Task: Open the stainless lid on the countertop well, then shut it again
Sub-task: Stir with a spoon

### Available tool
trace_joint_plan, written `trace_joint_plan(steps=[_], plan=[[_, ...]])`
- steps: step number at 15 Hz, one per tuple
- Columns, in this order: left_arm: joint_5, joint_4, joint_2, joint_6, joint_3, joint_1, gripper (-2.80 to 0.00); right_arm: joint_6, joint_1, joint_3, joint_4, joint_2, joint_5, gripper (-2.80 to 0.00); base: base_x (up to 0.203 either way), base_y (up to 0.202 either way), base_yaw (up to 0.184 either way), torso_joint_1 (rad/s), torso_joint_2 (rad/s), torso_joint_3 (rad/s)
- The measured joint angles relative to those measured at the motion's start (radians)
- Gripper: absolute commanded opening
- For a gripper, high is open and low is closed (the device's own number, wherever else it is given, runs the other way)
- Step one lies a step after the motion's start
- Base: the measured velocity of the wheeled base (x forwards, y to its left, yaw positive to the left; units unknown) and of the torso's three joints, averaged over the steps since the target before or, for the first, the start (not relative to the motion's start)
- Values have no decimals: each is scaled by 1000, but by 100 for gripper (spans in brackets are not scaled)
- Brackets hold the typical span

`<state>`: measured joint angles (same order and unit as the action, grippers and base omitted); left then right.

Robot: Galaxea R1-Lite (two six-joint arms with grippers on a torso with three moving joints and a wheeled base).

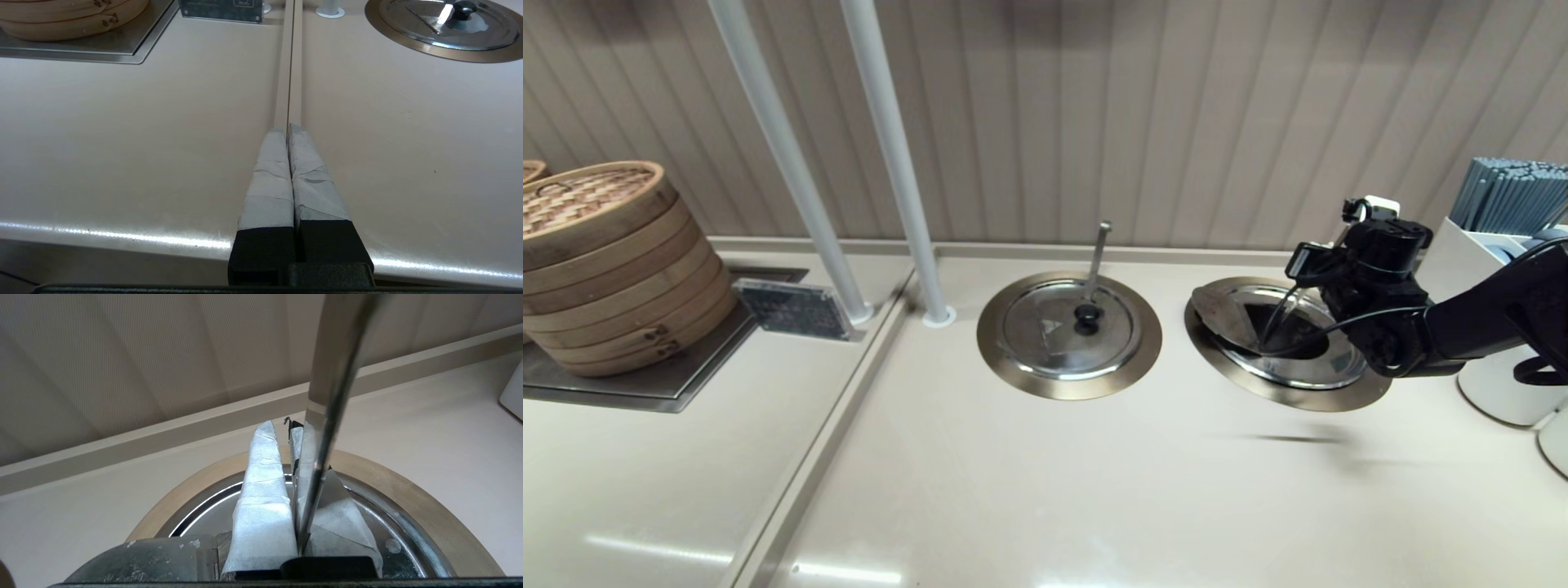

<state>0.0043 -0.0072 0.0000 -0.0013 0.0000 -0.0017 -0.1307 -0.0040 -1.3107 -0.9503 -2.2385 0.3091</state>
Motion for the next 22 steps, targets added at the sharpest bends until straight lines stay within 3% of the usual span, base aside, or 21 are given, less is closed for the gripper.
trace_joint_plan(steps=[6,10,13,17,22], plan=[[0,0,0,0,0,1,-280,58,-66,56,49,66,-20,-280,0,0,0,0,0,0],[0,0,0,0,0,0,-280,61,-75,12,33,45,-6,-280,0,0,0,0,0,0],[0,0,0,0,0,0,-280,52,-59,-44,9,-5,21,-280,0,0,0,0,0,0],[0,0,0,0,0,0,-280,-17,-3,-46,6,-17,20,-280,0,0,0,0,0,0],[0,0,0,0,0,0,-280,12,2,43,55,43,-11,-280,0,0,0,0,0,0]])
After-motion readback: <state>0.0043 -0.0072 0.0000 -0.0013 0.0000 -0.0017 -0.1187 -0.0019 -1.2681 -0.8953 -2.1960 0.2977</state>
